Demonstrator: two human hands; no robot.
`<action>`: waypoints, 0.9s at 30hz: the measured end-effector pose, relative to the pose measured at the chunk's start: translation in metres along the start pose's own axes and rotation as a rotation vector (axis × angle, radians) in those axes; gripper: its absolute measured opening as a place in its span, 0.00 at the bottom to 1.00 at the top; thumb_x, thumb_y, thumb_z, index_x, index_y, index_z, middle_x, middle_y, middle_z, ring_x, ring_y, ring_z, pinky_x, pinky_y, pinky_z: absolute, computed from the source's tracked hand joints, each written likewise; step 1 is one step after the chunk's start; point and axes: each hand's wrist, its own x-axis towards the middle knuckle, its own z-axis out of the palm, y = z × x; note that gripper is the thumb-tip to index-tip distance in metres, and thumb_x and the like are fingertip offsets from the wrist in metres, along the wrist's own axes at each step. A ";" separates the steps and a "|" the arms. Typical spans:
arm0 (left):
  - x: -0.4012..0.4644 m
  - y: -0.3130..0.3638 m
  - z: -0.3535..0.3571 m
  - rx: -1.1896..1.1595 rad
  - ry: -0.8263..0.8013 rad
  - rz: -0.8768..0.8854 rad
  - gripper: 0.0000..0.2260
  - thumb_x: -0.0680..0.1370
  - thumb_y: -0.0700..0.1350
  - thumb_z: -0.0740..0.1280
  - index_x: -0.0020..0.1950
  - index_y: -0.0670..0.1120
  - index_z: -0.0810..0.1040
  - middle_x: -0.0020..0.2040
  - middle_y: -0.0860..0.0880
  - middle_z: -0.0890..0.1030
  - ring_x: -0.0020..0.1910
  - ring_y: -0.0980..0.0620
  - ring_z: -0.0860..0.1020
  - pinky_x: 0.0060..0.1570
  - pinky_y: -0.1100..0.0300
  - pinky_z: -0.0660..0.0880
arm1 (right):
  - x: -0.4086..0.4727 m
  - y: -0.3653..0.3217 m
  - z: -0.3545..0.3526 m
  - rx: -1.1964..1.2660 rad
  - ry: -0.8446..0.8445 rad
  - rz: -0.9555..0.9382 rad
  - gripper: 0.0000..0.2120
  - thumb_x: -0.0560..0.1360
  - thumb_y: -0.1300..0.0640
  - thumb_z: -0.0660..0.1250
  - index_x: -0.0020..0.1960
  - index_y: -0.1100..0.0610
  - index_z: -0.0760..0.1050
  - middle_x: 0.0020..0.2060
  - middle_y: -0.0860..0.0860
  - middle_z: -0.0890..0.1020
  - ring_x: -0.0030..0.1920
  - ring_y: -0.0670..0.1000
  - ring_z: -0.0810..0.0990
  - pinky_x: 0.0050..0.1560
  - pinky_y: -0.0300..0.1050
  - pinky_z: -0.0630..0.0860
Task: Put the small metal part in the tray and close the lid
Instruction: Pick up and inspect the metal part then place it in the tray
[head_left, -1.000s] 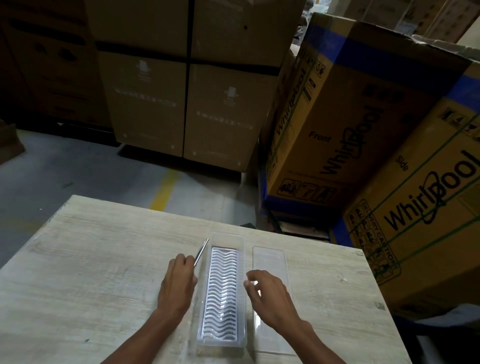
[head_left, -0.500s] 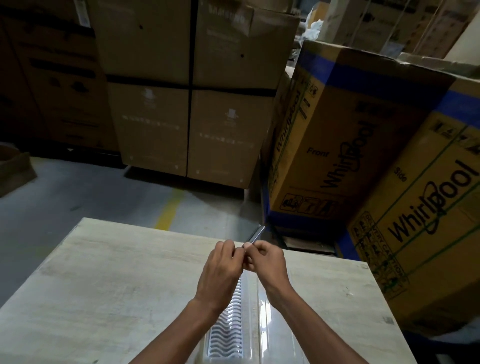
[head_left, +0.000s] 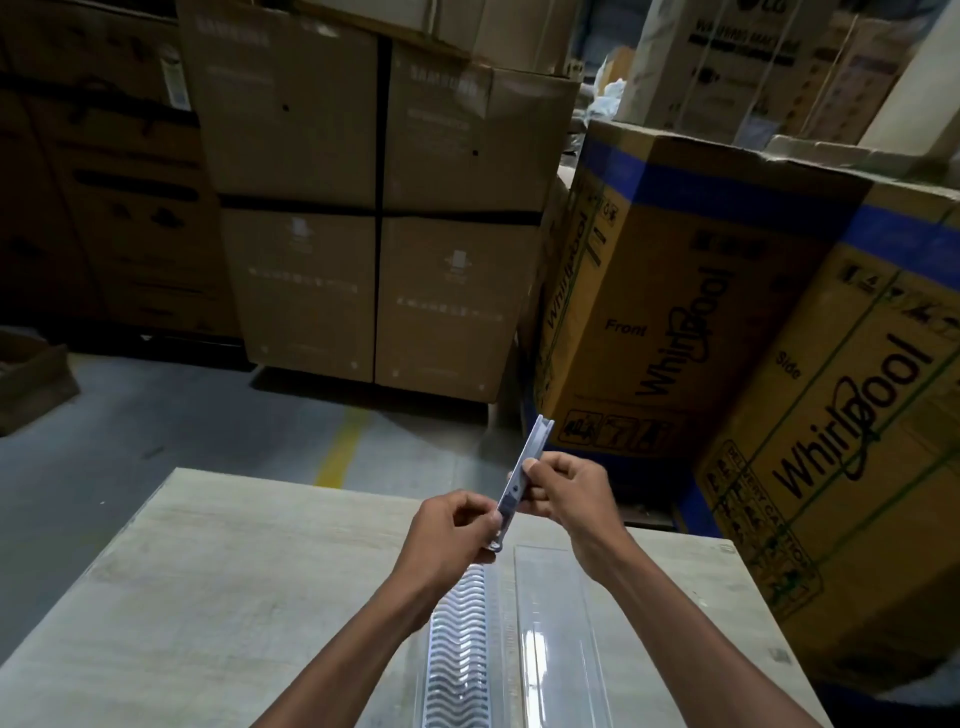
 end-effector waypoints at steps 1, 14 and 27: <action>-0.002 0.004 0.001 -0.036 -0.032 -0.009 0.04 0.77 0.38 0.69 0.46 0.44 0.84 0.40 0.45 0.85 0.38 0.49 0.82 0.46 0.50 0.83 | -0.001 -0.003 -0.002 0.001 -0.006 -0.005 0.08 0.80 0.60 0.67 0.47 0.63 0.81 0.41 0.61 0.88 0.42 0.58 0.88 0.45 0.51 0.85; -0.010 0.037 0.014 -0.061 0.001 0.101 0.06 0.80 0.44 0.67 0.49 0.44 0.82 0.44 0.44 0.85 0.42 0.50 0.82 0.38 0.62 0.80 | -0.025 -0.033 -0.013 0.034 -0.221 -0.152 0.14 0.75 0.63 0.74 0.57 0.50 0.78 0.51 0.54 0.88 0.54 0.53 0.86 0.54 0.50 0.83; -0.017 0.044 0.012 -0.002 0.003 0.164 0.02 0.78 0.44 0.70 0.48 0.46 0.82 0.44 0.44 0.85 0.45 0.48 0.84 0.42 0.58 0.82 | -0.031 -0.042 -0.020 -0.058 -0.249 -0.215 0.24 0.74 0.65 0.74 0.67 0.52 0.72 0.52 0.53 0.87 0.56 0.52 0.86 0.64 0.57 0.79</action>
